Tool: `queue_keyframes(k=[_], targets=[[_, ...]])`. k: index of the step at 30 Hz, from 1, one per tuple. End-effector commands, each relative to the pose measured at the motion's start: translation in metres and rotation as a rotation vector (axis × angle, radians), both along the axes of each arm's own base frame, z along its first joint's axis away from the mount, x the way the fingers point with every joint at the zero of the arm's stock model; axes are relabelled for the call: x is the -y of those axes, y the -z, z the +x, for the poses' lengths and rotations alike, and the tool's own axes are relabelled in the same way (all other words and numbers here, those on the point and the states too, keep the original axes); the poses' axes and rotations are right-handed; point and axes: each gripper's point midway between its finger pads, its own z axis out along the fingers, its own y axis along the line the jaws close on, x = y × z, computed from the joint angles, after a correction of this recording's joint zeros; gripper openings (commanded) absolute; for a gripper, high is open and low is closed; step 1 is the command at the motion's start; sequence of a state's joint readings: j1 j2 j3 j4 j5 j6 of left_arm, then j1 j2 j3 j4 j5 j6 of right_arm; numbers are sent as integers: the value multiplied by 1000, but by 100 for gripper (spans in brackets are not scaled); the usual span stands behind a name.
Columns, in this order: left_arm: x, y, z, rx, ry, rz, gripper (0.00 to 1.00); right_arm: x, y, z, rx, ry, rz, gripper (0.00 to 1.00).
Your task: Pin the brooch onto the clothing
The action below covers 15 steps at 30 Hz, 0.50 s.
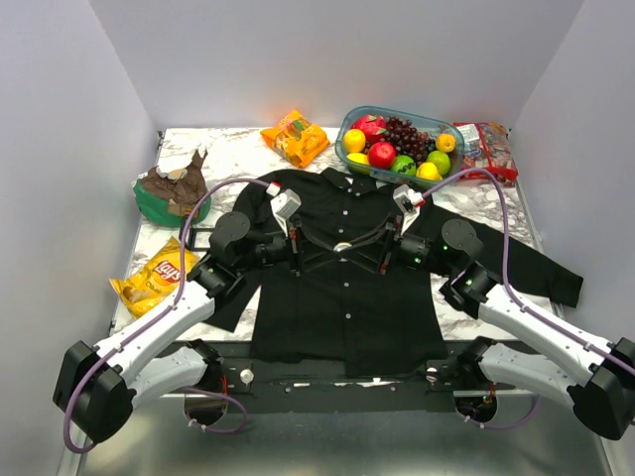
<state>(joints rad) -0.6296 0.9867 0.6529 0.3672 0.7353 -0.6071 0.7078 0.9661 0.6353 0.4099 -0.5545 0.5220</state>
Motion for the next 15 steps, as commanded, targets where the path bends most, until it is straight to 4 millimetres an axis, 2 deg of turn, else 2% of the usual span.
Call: queue_keyframes(k=[1,7,13,15], targets=[[1,9,-2,17,62,68,0,2,4,-4,14,3,-24,34],[-2,17,1,10,50,85,0,5,6,-5,11,15,-25,34],[-6,17,3,25,24,90,0,5,11,-4,-3,23,-30,32],[-6,15,2,31,25,86,0,6,12,-4,-5,24,-30,21]])
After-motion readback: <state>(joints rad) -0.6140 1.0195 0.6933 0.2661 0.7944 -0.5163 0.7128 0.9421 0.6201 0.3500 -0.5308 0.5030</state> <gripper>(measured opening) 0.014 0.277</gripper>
